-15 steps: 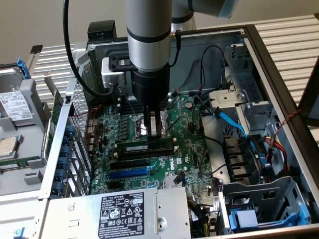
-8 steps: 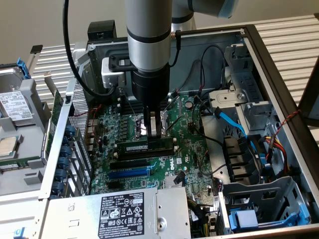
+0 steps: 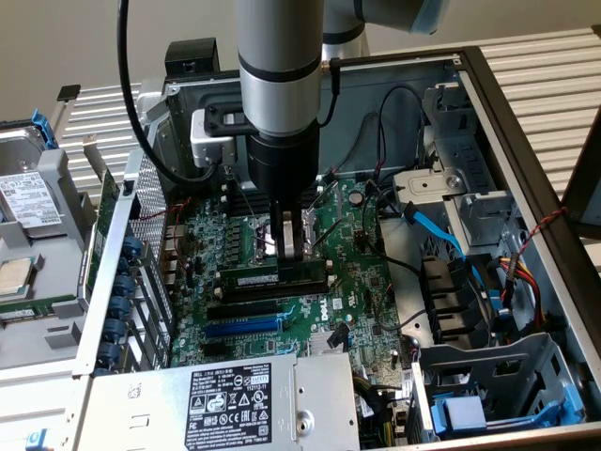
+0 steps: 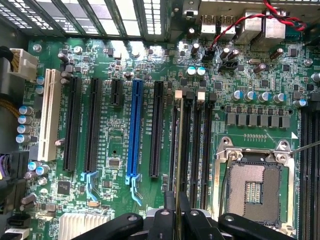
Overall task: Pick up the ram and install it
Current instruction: 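Insert the ram into the slot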
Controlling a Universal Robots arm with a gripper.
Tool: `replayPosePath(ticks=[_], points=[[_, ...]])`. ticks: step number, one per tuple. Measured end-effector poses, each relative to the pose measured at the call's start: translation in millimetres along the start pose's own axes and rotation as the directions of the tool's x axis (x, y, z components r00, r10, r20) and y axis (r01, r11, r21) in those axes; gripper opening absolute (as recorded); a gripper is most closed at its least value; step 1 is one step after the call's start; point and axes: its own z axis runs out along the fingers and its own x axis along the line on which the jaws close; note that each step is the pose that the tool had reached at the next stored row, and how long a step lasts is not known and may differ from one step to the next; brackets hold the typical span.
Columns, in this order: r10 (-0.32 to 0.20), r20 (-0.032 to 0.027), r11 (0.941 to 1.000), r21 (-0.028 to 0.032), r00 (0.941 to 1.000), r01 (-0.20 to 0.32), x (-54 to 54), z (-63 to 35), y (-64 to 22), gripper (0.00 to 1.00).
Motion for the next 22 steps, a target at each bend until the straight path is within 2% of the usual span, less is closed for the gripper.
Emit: replayPosePath(ticks=[7, 22], points=[[0.0, 0.0025, 1.0, 0.0009, 1.0, 0.0, 0.0, 0.1, 0.1, 0.14], [0.0, 0.0027, 1.0, 0.001, 1.0, 0.0, 0.0, 0.0, -0.1, 0.14]])
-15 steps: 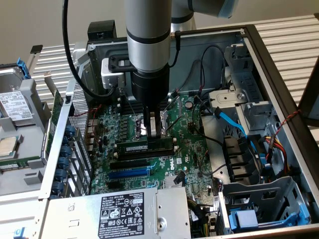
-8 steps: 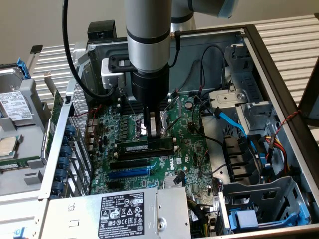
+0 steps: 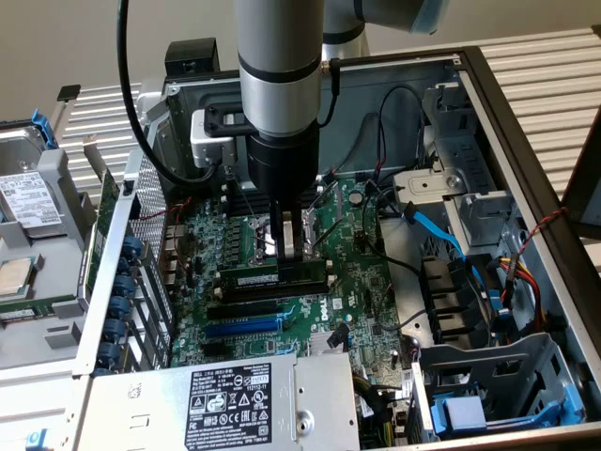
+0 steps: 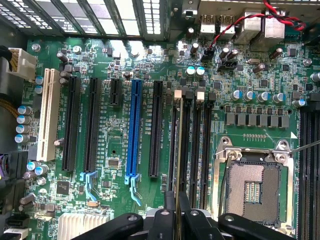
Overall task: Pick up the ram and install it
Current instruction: 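Insert the ram into the slot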
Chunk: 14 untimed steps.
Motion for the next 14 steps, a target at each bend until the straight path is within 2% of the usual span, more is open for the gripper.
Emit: replayPosePath(ticks=[4, 14], points=[[0.0, -0.0016, 1.0, -0.0001, 1.0, 0.0, 0.3, 0.0, 0.0, 0.14], [0.0, -0.0023, 1.0, 0.0045, 1.0, 0.0, 0.3, 0.1, 0.4, 0.14]])
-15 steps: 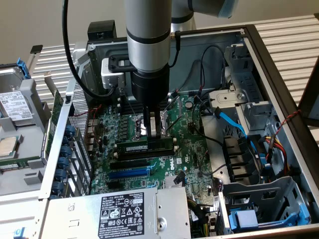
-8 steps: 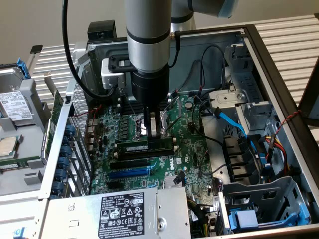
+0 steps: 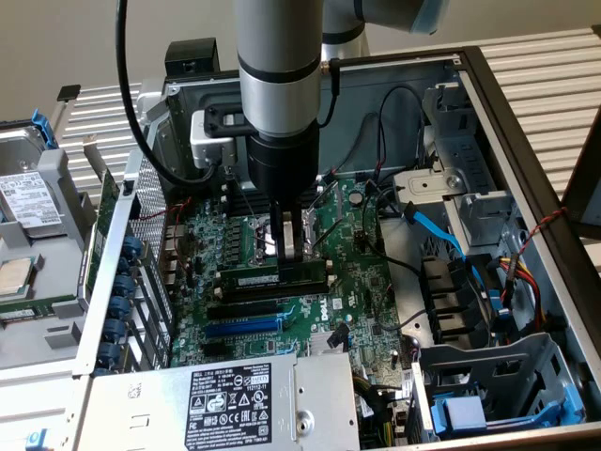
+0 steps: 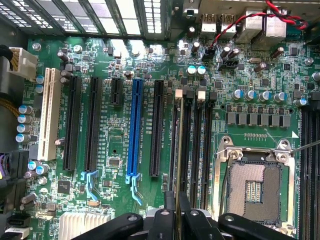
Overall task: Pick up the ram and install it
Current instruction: 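Insert the ram into the slot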
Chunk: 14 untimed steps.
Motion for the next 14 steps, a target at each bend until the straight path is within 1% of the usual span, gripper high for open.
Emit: replayPosePath(ticks=[7, 14], points=[[0.0, 0.0, 1.0, 0.0017, 1.0, 0.0, 0.0, 0.5, 1.0, 0.14], [0.0, 0.0011, 1.0, 0.002, 1.0, 0.0, 0.0, 0.6, 1.2, 0.14]])
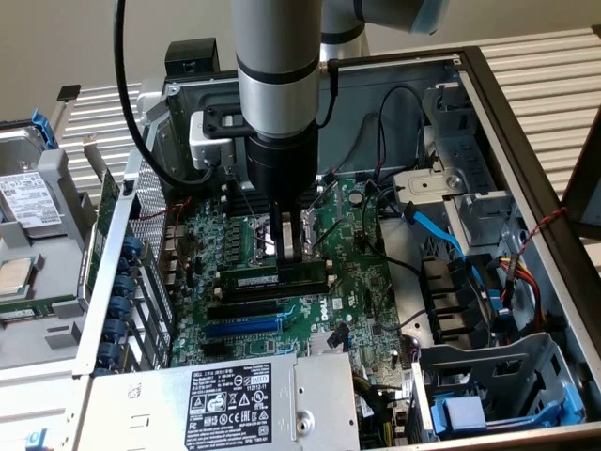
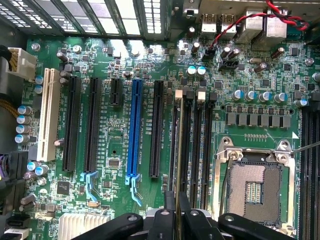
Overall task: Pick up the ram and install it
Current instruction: 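Insert the ram into the slot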
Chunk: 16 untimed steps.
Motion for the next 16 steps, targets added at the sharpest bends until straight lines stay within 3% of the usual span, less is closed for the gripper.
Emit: replayPosePath(ticks=[16], points=[[0.003, 0.0004, 1.0, 0.0, 1.0, -0.003, 0.0, -2.3, 0.1, 0.14]])
